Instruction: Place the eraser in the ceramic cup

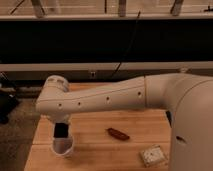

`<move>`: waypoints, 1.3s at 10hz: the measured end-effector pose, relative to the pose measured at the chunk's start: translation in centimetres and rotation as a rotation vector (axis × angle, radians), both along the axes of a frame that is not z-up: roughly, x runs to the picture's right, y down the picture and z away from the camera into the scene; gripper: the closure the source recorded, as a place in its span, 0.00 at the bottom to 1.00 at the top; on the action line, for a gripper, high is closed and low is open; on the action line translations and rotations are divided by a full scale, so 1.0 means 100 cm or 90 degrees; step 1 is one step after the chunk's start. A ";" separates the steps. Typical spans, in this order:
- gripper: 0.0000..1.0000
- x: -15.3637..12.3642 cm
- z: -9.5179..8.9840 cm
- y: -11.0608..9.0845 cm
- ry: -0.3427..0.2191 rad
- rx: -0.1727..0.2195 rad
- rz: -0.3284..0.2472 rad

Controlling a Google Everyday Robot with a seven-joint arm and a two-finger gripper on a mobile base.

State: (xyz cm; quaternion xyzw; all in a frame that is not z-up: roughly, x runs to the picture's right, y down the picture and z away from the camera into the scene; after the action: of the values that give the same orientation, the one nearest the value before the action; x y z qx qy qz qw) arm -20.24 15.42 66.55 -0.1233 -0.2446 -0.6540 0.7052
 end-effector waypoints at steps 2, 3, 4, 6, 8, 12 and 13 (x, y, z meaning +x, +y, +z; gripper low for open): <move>1.00 0.001 -0.004 0.005 0.000 0.004 0.001; 1.00 0.001 -0.005 0.008 0.000 0.004 0.002; 1.00 0.002 -0.007 0.011 0.001 0.003 0.004; 1.00 0.002 -0.007 0.016 0.001 0.002 0.006; 0.93 0.001 -0.004 0.020 0.002 -0.002 0.009; 0.51 0.003 -0.002 0.028 0.002 -0.009 0.014; 0.43 0.003 -0.003 0.029 0.002 -0.010 0.016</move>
State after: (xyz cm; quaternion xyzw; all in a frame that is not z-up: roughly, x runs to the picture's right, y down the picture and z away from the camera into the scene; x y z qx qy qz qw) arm -19.90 18.35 66.29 -0.1264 -0.2504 -0.6430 0.7127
